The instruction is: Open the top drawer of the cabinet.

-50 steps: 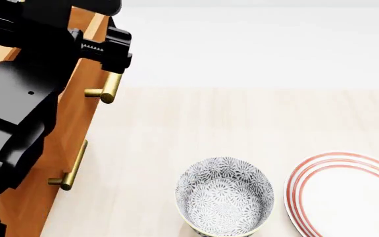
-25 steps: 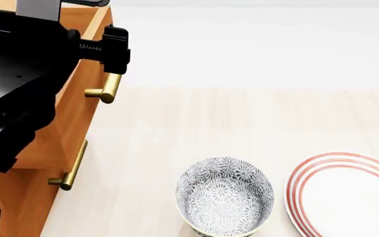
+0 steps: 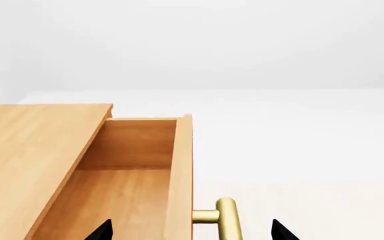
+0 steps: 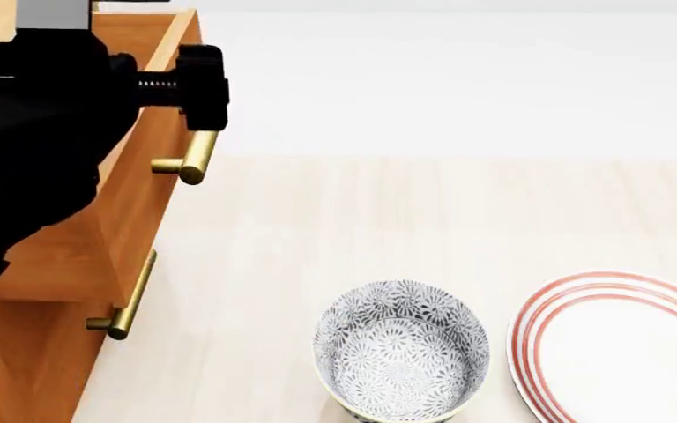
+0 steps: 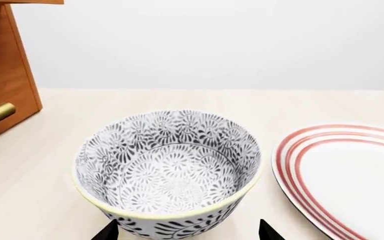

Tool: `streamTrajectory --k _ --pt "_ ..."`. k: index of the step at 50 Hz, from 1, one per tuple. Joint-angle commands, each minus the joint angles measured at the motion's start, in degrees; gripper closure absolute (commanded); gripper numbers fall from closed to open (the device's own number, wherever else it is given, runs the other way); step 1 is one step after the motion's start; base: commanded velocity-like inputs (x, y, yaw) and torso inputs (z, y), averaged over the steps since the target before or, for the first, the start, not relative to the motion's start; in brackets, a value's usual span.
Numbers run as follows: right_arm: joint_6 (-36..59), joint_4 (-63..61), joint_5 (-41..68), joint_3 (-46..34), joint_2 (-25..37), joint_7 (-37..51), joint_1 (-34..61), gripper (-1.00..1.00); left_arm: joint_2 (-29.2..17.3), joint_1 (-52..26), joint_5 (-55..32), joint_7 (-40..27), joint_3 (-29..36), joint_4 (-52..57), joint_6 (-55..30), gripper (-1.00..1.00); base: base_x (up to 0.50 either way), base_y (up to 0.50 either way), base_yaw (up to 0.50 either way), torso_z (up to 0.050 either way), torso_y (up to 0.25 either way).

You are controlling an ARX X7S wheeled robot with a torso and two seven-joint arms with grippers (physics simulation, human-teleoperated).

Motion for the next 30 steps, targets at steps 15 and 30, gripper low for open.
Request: streamTrajectory --k 15,30 --pt "0.1 0.0 -0.8 0.9 -0.8 -0.6 0.0 -1.00 1.2 -4.7 -9.5 -6.6 -7.7 -7.7 -1.0 -1.00 0.00 0.00 0.00 0.000 0.000" --pt "-0.3 0.4 -0.9 0.6 -0.7 -0.6 0.2 -1.00 1.4 -8.5 -18.8 -12.2 -10.4 -14.3 -1.6 -1.00 0.00 0.00 0.00 0.000 0.000"
